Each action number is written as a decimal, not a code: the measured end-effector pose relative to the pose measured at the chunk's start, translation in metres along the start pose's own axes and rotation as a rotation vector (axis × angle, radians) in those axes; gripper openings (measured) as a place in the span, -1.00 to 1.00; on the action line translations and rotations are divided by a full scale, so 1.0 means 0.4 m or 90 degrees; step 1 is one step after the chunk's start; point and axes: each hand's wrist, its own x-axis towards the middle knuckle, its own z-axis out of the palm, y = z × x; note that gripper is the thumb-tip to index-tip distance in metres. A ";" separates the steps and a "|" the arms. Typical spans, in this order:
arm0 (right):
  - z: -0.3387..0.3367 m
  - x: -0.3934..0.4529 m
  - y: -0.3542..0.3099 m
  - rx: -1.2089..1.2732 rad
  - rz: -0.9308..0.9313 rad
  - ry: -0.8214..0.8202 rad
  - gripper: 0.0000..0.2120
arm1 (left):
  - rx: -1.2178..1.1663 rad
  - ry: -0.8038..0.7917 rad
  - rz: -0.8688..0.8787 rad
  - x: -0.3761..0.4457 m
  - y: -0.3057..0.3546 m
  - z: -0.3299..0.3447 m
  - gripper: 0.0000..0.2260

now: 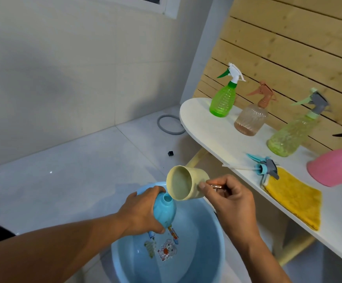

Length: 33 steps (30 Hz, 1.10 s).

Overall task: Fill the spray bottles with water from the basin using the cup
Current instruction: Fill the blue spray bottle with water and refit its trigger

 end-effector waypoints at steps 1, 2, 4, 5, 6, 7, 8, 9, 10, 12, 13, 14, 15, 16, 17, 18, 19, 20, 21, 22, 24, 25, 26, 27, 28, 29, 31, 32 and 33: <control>0.001 0.000 -0.002 -0.013 -0.011 0.001 -0.85 | 0.001 0.000 0.000 0.002 -0.001 -0.001 -0.06; 0.002 0.000 -0.004 -0.026 -0.022 0.003 -0.85 | -0.001 0.000 0.000 0.004 -0.003 -0.001 -0.06; 0.004 -0.001 -0.006 -0.049 -0.040 0.005 -0.84 | -0.003 0.001 0.000 0.007 -0.006 -0.001 -0.06; 0.005 -0.001 -0.007 -0.056 -0.048 0.006 -0.84 | -0.003 0.002 0.001 0.008 -0.006 -0.001 -0.06; 0.005 -0.001 -0.006 -0.063 -0.056 0.005 -0.84 | -0.003 0.002 0.000 0.009 -0.007 0.000 -0.06; 0.005 -0.001 -0.007 -0.074 -0.066 0.004 -0.84 | -0.002 0.003 0.001 0.009 -0.007 0.000 -0.06; 0.005 -0.001 -0.007 -0.087 -0.077 0.003 -0.84 | 0.000 0.003 0.003 0.009 -0.007 0.001 -0.06; 0.005 -0.002 -0.007 -0.098 -0.087 0.002 -0.84 | 0.002 0.002 0.004 0.010 -0.007 0.002 -0.06; 0.005 -0.002 -0.007 -0.107 -0.099 0.003 -0.84 | 0.003 0.002 0.004 0.011 -0.007 0.002 -0.06; 0.005 -0.002 -0.008 -0.128 -0.122 0.005 -0.84 | 0.004 0.003 0.003 0.014 -0.007 0.003 -0.07; 0.005 -0.003 -0.007 -0.140 -0.133 0.007 -0.84 | 0.004 0.003 0.004 0.014 -0.007 0.004 -0.07; 0.005 -0.002 -0.005 -0.152 -0.143 0.011 -0.83 | 0.006 0.004 0.005 0.015 -0.008 0.004 -0.06; 0.005 -0.001 -0.004 -0.165 -0.151 0.014 -0.83 | 0.009 0.004 0.006 0.016 -0.008 0.005 -0.06; 0.004 0.000 -0.002 -0.178 -0.160 0.016 -0.83 | 0.012 0.004 0.007 0.016 -0.008 0.005 -0.06; 0.004 0.000 -0.001 -0.191 -0.170 0.017 -0.84 | 0.014 0.004 0.008 0.016 -0.008 0.005 -0.06; 0.004 0.000 0.000 -0.201 -0.178 0.019 -0.84 | 0.014 0.004 0.008 0.017 -0.008 0.005 -0.06; 0.004 0.000 -0.001 -0.211 -0.187 0.021 -0.85 | 0.013 0.005 0.007 0.017 -0.008 0.005 -0.06; 0.003 0.001 -0.002 -0.219 -0.196 0.024 -0.85 | 0.010 0.004 0.007 0.018 -0.008 0.005 -0.05; 0.002 0.000 -0.003 -0.226 -0.205 0.025 -0.85 | 0.009 0.003 0.005 0.019 -0.008 0.005 -0.05; 0.001 0.001 -0.003 -0.232 -0.213 0.025 -0.86 | 0.008 0.002 0.004 0.019 -0.008 0.006 -0.05; -0.002 0.001 -0.004 -0.250 -0.227 0.024 -0.87 | 0.009 0.000 0.003 0.019 -0.007 0.007 -0.04; -0.002 0.001 -0.005 -0.262 -0.237 0.025 -0.88 | 0.011 0.001 0.004 0.019 -0.007 0.007 -0.04; -0.003 0.001 -0.005 -0.274 -0.249 0.026 -0.88 | 0.012 0.002 0.005 0.019 -0.006 0.007 -0.04; -0.003 0.002 -0.006 -0.285 -0.260 0.026 -0.88 | 0.014 0.002 0.007 0.019 -0.006 0.007 -0.05; -0.004 0.003 -0.007 -0.295 -0.271 0.026 -0.88 | 0.016 0.002 0.010 0.019 -0.006 0.007 -0.05; -0.004 0.004 -0.007 -0.305 -0.279 0.025 -0.88 | 0.019 0.002 0.011 0.018 -0.006 0.007 -0.06; -0.004 0.004 -0.007 -0.325 -0.290 0.022 -0.88 | 0.022 0.003 0.013 0.018 -0.006 0.007 -0.06; -0.004 0.004 -0.008 -0.335 -0.296 0.022 -0.88 | 0.023 0.005 0.013 0.018 -0.006 0.007 -0.06; -0.003 0.004 -0.009 -0.343 -0.303 0.022 -0.87 | 0.023 0.006 0.012 0.018 -0.005 0.007 -0.07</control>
